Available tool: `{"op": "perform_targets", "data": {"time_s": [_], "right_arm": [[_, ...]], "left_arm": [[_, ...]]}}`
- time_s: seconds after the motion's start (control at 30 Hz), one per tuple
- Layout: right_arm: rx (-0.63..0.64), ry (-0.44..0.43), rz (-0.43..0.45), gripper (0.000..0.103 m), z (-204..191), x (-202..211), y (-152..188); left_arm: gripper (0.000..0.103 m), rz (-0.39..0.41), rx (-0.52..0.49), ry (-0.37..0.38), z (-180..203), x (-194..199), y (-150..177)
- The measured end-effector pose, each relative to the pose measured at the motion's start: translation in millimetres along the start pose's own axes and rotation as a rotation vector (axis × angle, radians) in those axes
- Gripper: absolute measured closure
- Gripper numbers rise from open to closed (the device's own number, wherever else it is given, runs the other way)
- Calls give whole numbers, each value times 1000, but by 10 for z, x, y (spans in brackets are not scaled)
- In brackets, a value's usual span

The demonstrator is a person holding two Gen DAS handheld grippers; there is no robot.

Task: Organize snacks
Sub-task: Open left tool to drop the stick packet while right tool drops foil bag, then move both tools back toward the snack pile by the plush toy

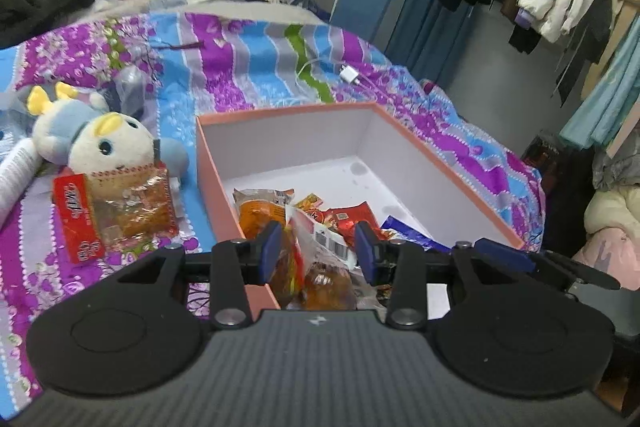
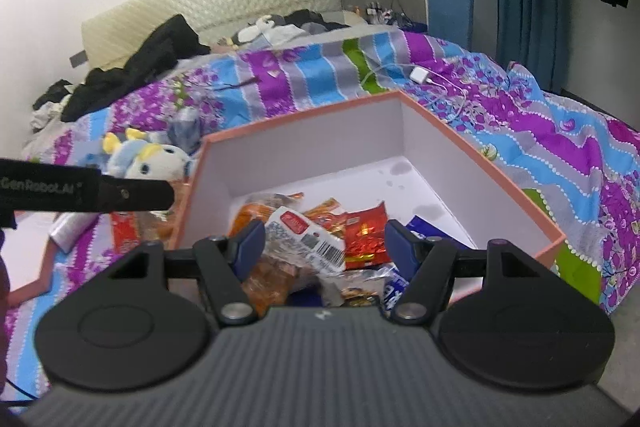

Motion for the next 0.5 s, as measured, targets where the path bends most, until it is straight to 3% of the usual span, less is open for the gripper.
{"op": "perform_targets", "data": {"time_s": [0.5], "right_arm": [[43,-69,90,35,-514,944,128]], "left_arm": [[58,93,28,-24,-8,1331,456]]}}
Point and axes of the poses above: each gripper's, at about its wrist camera, not at the fingertips, and x roughly against the way its jaws point, z to its right, y to its underside, the point moved 1 cm from there along -x, roughly the way its jaws point, and after that the axes turned 5 degrees about x, right-handed, at the moved point
